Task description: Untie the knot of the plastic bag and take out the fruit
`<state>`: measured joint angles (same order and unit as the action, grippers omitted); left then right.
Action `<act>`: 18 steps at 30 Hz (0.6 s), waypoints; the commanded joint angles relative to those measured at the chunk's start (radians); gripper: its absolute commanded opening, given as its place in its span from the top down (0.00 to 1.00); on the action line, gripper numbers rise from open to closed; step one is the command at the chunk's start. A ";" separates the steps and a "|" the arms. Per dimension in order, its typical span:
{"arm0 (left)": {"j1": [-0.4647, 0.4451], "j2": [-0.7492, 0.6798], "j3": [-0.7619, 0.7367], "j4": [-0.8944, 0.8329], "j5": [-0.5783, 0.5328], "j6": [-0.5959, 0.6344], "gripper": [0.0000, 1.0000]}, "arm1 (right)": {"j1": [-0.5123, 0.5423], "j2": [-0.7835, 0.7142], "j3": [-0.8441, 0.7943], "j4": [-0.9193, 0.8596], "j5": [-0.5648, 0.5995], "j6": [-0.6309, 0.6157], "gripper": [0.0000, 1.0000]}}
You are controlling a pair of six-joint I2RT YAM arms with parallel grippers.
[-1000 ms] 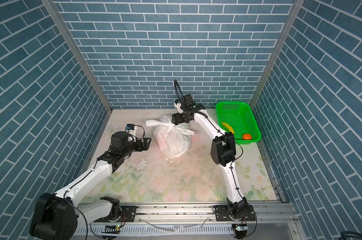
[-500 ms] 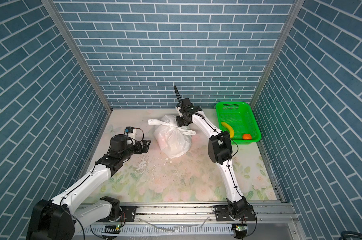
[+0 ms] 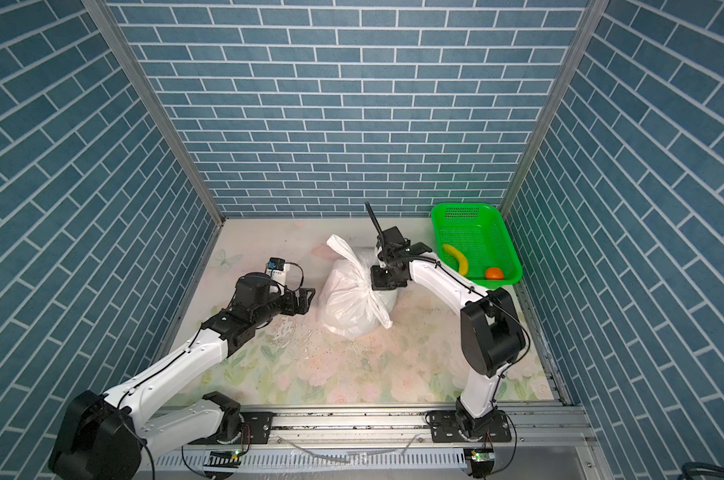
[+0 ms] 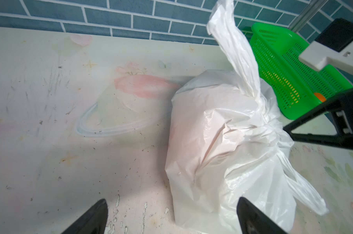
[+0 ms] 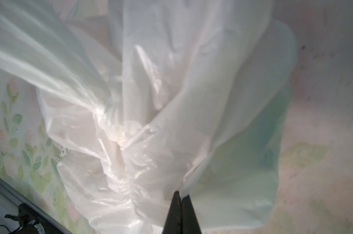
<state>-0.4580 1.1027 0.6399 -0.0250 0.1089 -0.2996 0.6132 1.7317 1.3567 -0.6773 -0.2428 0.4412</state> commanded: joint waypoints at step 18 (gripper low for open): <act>-0.244 0.078 0.236 -0.380 0.057 0.253 0.00 | 0.157 -0.355 -0.162 -0.208 0.002 -0.112 0.70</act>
<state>-0.6838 1.1542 0.8341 -0.2935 0.1169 -0.1577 0.7715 1.4105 1.1671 -0.8120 -0.2848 0.3927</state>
